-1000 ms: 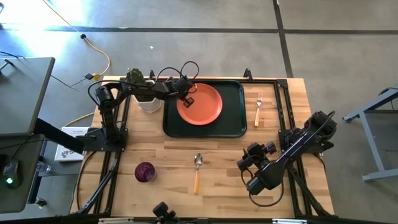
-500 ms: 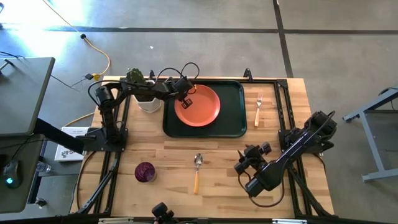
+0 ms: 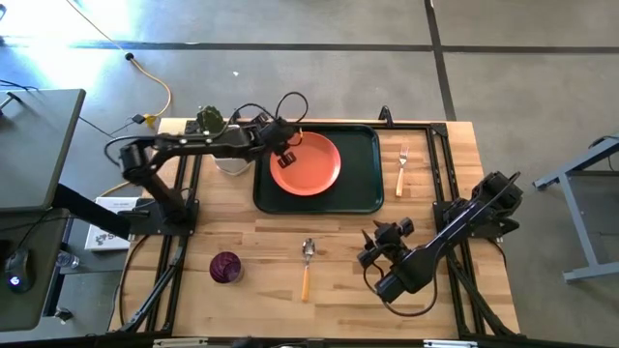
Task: Pick and place plate/cup/fork/spoon on tray
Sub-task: Put the violet cup to the right of the orange plate on the dark green tray
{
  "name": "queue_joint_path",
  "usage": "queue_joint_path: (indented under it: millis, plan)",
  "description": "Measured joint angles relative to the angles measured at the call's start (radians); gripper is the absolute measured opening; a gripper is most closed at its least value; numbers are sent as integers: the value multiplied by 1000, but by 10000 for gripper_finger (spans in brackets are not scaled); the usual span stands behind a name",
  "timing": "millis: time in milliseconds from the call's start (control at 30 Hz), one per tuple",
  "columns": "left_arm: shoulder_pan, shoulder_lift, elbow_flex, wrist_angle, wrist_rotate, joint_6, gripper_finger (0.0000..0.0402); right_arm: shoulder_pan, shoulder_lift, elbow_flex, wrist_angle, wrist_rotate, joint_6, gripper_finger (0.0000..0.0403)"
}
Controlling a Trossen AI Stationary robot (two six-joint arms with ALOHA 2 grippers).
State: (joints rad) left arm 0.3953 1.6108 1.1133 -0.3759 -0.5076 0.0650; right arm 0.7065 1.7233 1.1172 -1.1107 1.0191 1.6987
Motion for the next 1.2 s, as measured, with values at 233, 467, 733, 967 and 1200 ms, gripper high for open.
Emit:
queue_joint_path:
  millis: [233,467,733,967,1200]
  plan:
    - [-169,-108,0,-100,40,41,122,2,0,0,0,-8,-3,201]
    - [-332,-184,0,-345,199,71,122,3,0,0,-2,6,-6,201]
    - [-462,-212,0,-581,410,19,122,3,0,-2,3,28,-6,201]
    - [-573,-228,-26,-704,420,-50,121,3,0,-2,13,27,-6,201]
    - [-655,-274,-98,-723,421,-111,111,3,0,-2,19,26,-6,201]
